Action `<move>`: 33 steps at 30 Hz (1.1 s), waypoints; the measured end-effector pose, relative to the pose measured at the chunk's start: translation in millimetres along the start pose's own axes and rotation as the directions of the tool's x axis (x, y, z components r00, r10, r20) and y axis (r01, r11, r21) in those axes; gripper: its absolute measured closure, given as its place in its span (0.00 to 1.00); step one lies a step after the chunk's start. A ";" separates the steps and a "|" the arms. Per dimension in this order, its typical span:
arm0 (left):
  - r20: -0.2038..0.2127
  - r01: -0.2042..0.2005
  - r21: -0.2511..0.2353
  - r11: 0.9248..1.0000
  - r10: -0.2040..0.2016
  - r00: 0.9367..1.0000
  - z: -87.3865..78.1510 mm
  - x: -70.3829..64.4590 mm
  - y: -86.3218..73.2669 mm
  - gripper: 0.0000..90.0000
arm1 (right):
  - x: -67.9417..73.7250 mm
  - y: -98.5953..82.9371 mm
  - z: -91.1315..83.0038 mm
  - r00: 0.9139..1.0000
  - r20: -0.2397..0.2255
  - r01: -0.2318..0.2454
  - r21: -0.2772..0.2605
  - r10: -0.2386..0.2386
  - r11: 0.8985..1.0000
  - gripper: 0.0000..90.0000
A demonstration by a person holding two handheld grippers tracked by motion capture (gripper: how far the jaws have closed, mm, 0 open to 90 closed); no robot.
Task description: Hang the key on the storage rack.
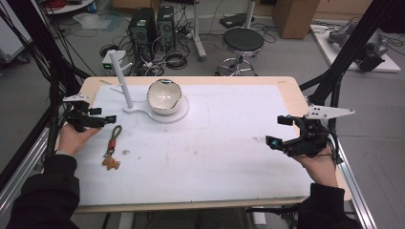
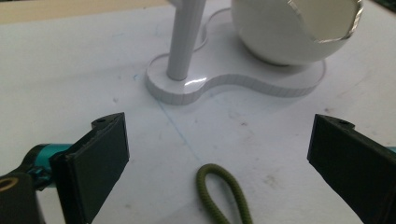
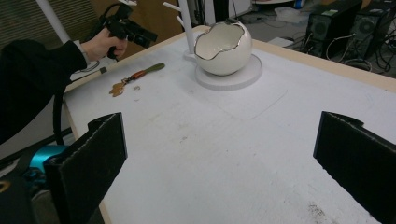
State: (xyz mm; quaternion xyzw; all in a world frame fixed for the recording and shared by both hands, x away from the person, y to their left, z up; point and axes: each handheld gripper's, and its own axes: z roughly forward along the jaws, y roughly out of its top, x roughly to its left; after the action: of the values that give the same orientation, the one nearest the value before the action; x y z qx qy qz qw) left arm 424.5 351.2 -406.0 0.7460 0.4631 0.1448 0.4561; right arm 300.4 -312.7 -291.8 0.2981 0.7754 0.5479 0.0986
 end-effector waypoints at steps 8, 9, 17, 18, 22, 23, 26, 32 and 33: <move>-0.100 -0.072 0.089 0.993 0.081 0.992 12.1 -2.3 -8.3 0.15 | -0.9 -1.9 1.0 1.000 0.010 -0.001 0.017 0.000 1.000 0.02; -0.109 -0.082 0.098 0.992 0.092 0.990 13.8 -2.7 -9.5 0.17 | -0.9 -2.4 1.4 1.000 0.010 -0.004 0.022 0.004 1.000 0.02; -0.098 -0.090 0.172 0.981 0.108 0.989 24.1 -2.6 -17.6 0.25 | -1.8 -3.0 3.6 1.000 0.010 -0.009 0.030 0.009 1.000 0.02; -0.104 -0.093 0.179 0.980 0.112 0.988 25.9 -3.0 -18.9 0.26 | -2.0 -3.3 4.2 1.000 0.010 -0.009 0.031 0.009 0.999 0.02; -0.116 -0.099 0.200 0.975 0.124 0.985 28.6 -2.9 -22.0 0.28 | -2.7 -4.1 5.2 1.000 0.010 -0.009 0.034 0.009 0.999 0.02; -0.123 -0.101 0.201 0.974 0.128 0.984 28.6 -3.5 -22.1 0.29 | -3.1 -4.3 5.4 1.000 0.008 -0.008 0.037 0.008 0.999 0.02; -0.138 -0.111 0.203 0.973 0.140 0.980 28.7 -5.3 -22.5 0.32 | -3.5 -4.7 5.6 1.000 0.011 -0.012 0.036 0.011 0.999 0.02; -0.156 -0.104 0.214 0.971 0.140 0.978 27.8 -12.1 -21.5 0.49 | -5.3 -6.4 7.4 1.000 0.010 -0.020 0.042 0.020 0.999 0.02; -0.153 -0.109 0.215 0.970 0.144 0.978 27.9 -14.2 -21.3 0.49 | -5.3 -6.4 7.4 1.000 0.010 -0.020 0.042 0.020 0.999 0.02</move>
State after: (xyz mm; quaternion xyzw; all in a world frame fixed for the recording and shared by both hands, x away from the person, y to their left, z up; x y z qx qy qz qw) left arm 422.9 327.6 -435.6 0.8025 0.4636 0.1870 0.3258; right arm 305.9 -311.3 -301.3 0.3105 0.7832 0.5310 0.0903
